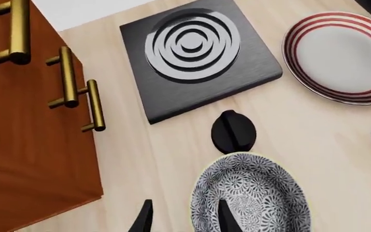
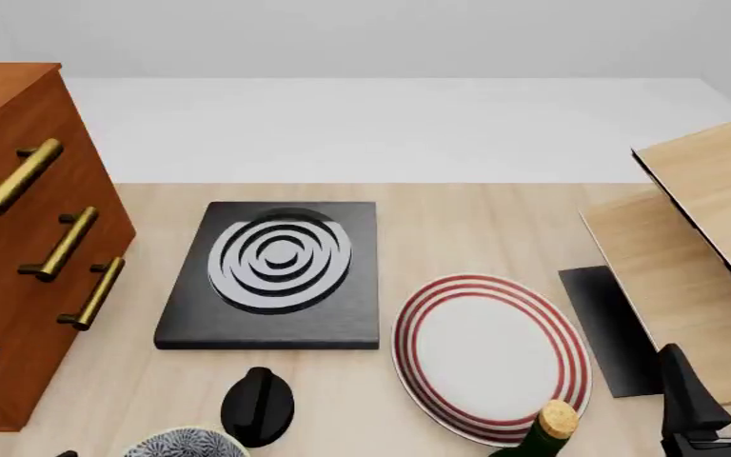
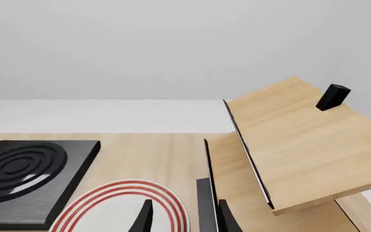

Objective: Pick up the akita bowl and put it on the plate.

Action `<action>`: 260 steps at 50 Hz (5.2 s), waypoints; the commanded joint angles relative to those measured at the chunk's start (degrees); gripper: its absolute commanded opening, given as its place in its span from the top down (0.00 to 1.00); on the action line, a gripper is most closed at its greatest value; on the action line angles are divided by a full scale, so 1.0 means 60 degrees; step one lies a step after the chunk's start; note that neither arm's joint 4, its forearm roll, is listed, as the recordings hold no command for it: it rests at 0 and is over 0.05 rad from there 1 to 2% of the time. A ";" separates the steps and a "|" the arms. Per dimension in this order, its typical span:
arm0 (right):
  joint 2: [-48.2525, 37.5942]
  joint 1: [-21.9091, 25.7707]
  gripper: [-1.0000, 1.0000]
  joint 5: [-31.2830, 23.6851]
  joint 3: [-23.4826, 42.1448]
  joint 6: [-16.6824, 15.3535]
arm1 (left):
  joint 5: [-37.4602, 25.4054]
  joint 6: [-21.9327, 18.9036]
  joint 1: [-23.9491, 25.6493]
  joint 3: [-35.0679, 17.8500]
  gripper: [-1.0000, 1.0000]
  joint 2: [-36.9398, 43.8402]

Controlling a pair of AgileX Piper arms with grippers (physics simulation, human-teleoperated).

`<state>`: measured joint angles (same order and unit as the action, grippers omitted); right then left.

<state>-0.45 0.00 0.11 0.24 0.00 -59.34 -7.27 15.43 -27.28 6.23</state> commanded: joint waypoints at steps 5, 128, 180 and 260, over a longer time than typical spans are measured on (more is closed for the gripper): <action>-0.0001 -0.0001 0.00 0.0000 0.0000 0.0001 | -0.0090 0.0106 0.0252 0.0655 0.00 -0.0095; -0.0001 0.0002 0.00 0.0000 0.0000 0.0001 | 0.3664 0.0691 0.0621 0.4531 0.00 0.1805; 0.0000 0.0000 0.00 0.0000 0.0000 -0.0002 | 0.3822 0.0461 0.0352 0.4546 0.00 0.2570; 0.0000 -0.0001 0.00 0.0000 0.0000 0.0001 | 0.1779 -0.2145 -0.0997 -0.0978 1.00 0.1077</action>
<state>-0.45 0.00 0.11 0.24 0.00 -50.51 -18.92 11.89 -26.63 10.55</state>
